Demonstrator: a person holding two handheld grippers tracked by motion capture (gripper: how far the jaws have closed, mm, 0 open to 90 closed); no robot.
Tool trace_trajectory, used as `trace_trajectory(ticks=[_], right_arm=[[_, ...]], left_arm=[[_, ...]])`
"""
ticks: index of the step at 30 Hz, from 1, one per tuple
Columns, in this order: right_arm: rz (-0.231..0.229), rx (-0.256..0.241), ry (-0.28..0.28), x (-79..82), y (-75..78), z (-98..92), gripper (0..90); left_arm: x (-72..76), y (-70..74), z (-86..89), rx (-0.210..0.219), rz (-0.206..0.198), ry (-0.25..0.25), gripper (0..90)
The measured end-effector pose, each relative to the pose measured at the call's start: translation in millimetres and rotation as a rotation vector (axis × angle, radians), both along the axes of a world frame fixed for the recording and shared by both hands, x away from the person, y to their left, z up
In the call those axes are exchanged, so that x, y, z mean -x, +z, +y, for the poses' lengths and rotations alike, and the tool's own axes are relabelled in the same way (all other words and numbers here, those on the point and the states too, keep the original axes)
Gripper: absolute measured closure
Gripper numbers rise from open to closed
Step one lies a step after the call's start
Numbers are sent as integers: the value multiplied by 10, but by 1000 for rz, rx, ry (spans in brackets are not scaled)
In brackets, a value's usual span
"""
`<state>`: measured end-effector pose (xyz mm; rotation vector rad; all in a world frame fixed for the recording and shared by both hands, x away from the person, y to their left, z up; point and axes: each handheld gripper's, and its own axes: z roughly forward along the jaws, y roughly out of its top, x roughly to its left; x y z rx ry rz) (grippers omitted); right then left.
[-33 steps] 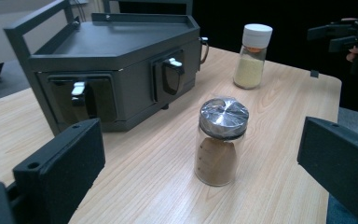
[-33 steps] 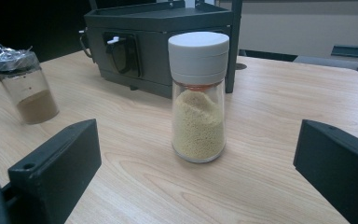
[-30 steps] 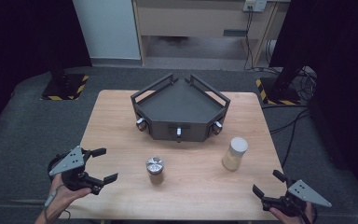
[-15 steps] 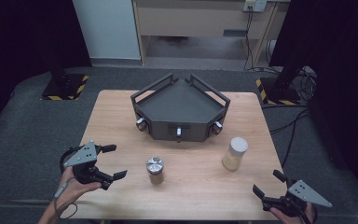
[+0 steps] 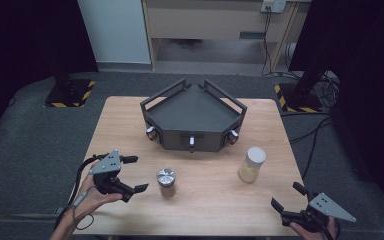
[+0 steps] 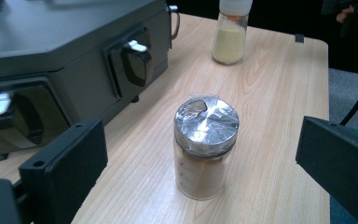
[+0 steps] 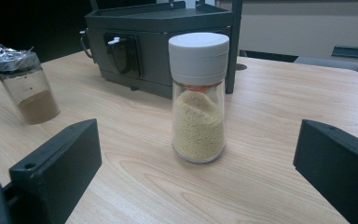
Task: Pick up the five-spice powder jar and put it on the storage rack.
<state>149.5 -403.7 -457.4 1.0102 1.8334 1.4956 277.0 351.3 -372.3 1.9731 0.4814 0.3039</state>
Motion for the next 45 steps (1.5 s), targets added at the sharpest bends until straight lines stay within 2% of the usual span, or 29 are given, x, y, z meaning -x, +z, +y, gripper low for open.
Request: trace_trajectory(ticks=[12,14,17,19,25,35,45], right_arm=[[-1,1,2,0,0,-2,15],[0,0,2,-1,0,-3,16],[1,1,3,-1,1,-3,15],[-2,2,4,0,0,-3,16],[0,2,5,-2,1,-8,16],[1,1,7,-3,-1,-9,17],[-1,3,8,-5,-1,-6,17]], left_arm=[[-135,-143,-210,1,29,-13,25],[-167,-147,-298,-23,21,-24,26],[-215,-166,-395,-30,17,-32,30],[-239,-185,-419,-24,21,-37,33],[-361,-302,-570,-45,44,-50,43],[-403,-417,-636,-55,45,-58,94],[-407,-438,-617,-50,34,-63,119]])
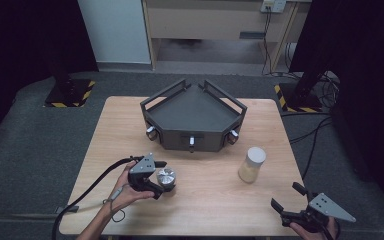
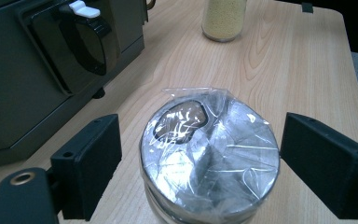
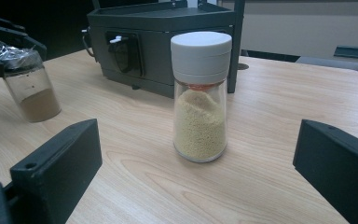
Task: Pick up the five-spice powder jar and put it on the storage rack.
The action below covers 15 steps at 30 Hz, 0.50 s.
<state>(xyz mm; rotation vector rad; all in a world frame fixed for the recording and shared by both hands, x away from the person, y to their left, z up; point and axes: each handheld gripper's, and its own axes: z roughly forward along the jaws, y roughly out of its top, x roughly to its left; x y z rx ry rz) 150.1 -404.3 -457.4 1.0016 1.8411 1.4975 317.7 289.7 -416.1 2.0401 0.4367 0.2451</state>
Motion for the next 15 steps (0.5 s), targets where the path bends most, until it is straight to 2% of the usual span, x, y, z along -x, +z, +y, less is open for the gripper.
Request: trace_trajectory(ticks=[3,4,5,15], right_arm=[[0,3,1,-2,1,2,17],[1,2,1,-2,1,2,17],[1,2,1,-1,1,2,18],[0,1,1,-1,0,0,18]], left_arm=[[-3,-21,0,-5,-17,-16,171],[-3,-21,0,-5,-17,-16,258],[8,-30,5,-6,-36,-21,319],[0,-36,16,3,-38,-30,341]])
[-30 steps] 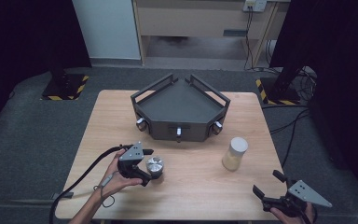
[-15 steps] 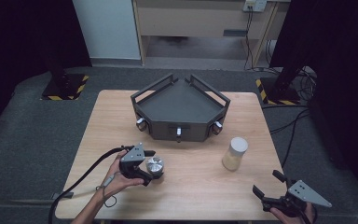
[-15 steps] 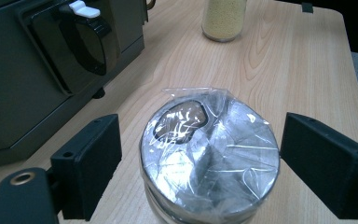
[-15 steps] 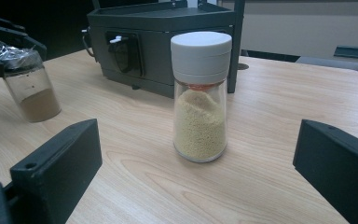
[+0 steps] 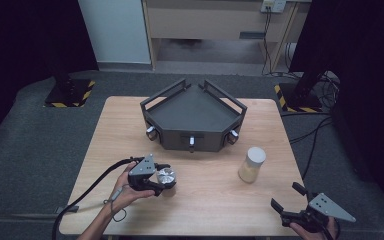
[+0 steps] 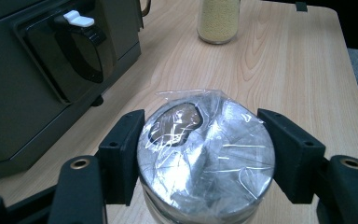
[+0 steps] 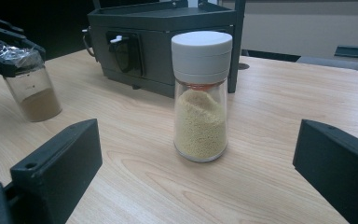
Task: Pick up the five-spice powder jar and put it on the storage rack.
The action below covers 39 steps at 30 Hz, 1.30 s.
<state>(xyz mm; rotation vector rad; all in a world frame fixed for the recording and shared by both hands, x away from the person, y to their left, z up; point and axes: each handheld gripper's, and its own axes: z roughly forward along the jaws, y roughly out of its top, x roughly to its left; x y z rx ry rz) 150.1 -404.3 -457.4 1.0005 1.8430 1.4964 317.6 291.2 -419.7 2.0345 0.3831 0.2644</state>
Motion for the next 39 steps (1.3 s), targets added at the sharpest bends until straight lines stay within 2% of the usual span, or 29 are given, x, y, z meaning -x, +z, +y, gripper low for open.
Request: trace_trajectory(ticks=[6,11,12,13,17,22,26,32,39], right_arm=[[0,1,0,-1,0,2,18],[0,2,0,-1,1,3,18],[0,2,0,0,3,5,18],[0,2,0,0,3,5,18],[5,3,1,-6,4,4,18],[5,2,2,-7,4,4,18],[7,1,2,-9,3,3,17],[5,1,2,-9,2,4,16],[9,0,2,-14,4,4,15]], left_arm=[[1,38,13,2,0,-1,342],[-5,190,15,-1,-10,-7,342],[-20,244,36,16,-4,-7,342],[-20,244,36,16,-4,-7,342],[-31,389,37,6,-20,-11,342],[-95,600,39,-9,-16,-21,342],[-136,763,59,7,-19,-26,342],[-186,1058,66,3,-33,-21,342],[-238,1295,102,26,-40,-2,342]])
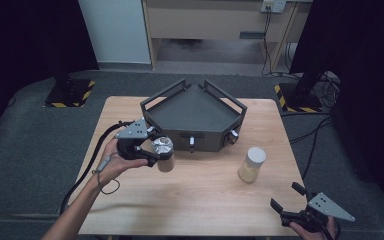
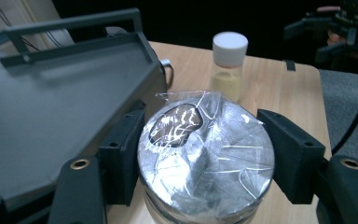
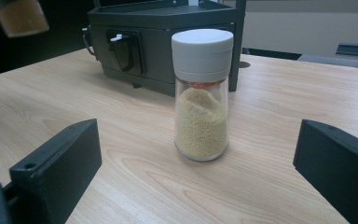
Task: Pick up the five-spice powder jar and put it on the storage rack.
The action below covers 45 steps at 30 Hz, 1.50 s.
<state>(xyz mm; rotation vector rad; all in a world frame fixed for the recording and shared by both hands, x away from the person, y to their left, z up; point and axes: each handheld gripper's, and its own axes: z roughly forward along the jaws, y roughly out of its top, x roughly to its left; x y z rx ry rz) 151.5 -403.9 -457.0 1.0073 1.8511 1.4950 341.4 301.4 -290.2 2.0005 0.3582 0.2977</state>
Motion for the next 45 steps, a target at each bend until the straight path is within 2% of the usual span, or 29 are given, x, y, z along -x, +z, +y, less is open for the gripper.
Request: trace_trajectory(ticks=[7,13,17,21,25,29,36,40,45], right_arm=[[-1,-1,-1,2,0,1,15],[0,-2,-1,3,0,0,13],[-5,-3,-1,5,-5,-2,12],[-6,-6,1,5,-8,-8,10],[-9,-6,2,4,-11,-12,10],[-7,-9,-1,5,-12,-12,10],[-3,-9,-1,-9,-17,-11,10],[-1,-11,0,-16,-21,-13,10],[-5,-9,6,-17,-22,-18,10]], left_arm=[[-81,259,-11,-4,-10,14,342],[-148,348,-66,-8,-7,41,342],[-204,400,-137,-26,-9,77,343],[-292,410,-180,-3,-16,116,343],[-359,419,-241,1,-33,160,343],[-456,428,-280,16,-30,183,343],[-602,467,-364,13,-31,224,343],[-707,476,-401,17,-19,244,343],[-818,406,-489,21,-13,312,343]])
